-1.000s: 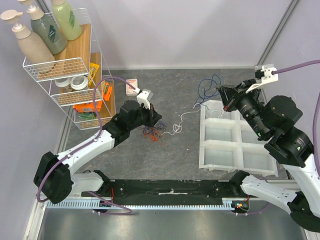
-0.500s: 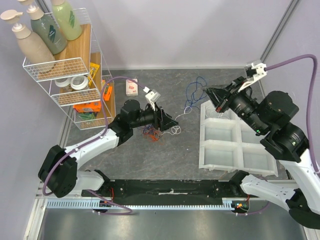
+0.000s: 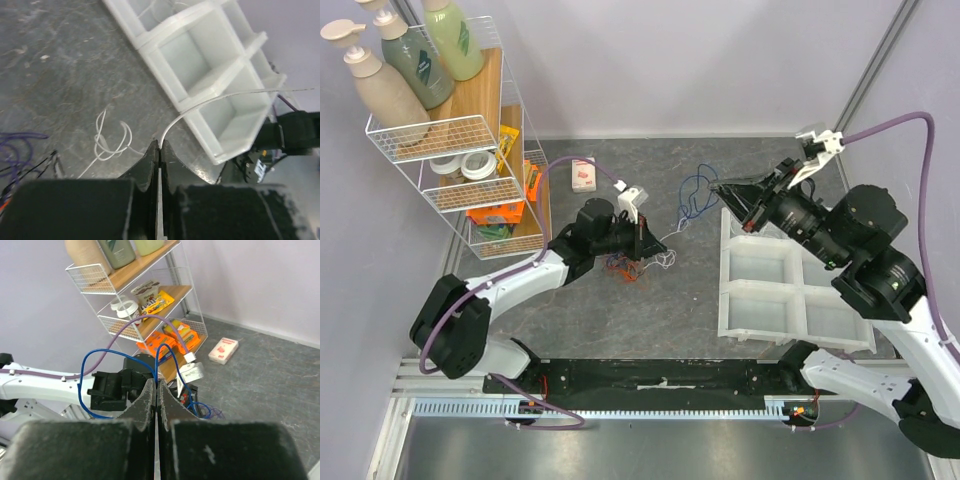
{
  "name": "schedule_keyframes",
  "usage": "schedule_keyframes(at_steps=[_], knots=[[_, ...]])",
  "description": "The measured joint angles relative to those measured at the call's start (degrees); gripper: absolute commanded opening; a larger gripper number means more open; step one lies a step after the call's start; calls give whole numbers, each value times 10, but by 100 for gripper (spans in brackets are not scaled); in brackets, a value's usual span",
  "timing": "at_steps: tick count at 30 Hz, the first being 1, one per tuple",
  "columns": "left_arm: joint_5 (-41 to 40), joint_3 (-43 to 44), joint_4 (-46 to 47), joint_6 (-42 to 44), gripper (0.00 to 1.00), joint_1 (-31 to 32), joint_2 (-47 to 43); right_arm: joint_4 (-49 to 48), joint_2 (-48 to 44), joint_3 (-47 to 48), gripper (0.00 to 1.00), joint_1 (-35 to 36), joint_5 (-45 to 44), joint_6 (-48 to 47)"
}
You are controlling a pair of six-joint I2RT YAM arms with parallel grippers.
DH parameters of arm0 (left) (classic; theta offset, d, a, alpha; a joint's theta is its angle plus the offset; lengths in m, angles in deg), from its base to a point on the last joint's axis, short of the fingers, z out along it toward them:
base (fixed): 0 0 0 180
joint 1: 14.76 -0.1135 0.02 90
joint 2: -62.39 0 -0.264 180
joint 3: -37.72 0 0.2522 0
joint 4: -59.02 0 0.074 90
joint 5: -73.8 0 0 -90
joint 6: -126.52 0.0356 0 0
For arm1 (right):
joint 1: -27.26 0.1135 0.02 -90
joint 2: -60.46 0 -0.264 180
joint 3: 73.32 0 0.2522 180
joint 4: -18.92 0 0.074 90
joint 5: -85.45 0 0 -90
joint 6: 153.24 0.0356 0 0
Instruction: Untangle the cables
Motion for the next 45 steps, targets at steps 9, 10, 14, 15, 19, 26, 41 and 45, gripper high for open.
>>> schedule_keyframes(at_steps=[9,10,14,15,19,26,41,45], knots=[[-219,4,-98,18,2,-3,-82,92,-34,-12,0,1,-337,-52],[-238,4,-103,18,2,-4,-92,96,-34,-21,0,0,-377,-57],[-310,3,-112,19,2,-6,-132,123,13,-50,0,-48,-483,-77],[-322,3,-114,19,2,-7,-139,125,31,-56,0,-74,-484,-76],[-335,3,-119,20,2,-7,-148,127,98,-102,0,-172,-438,-66],[-320,-1,-122,20,2,-7,-158,132,122,-193,0,-218,-393,-46],[-243,-1,-114,12,2,-7,-172,125,-19,-207,0,-219,-482,-24],[-239,-1,-114,10,2,-7,-172,116,24,-206,0,-224,-509,-18]])
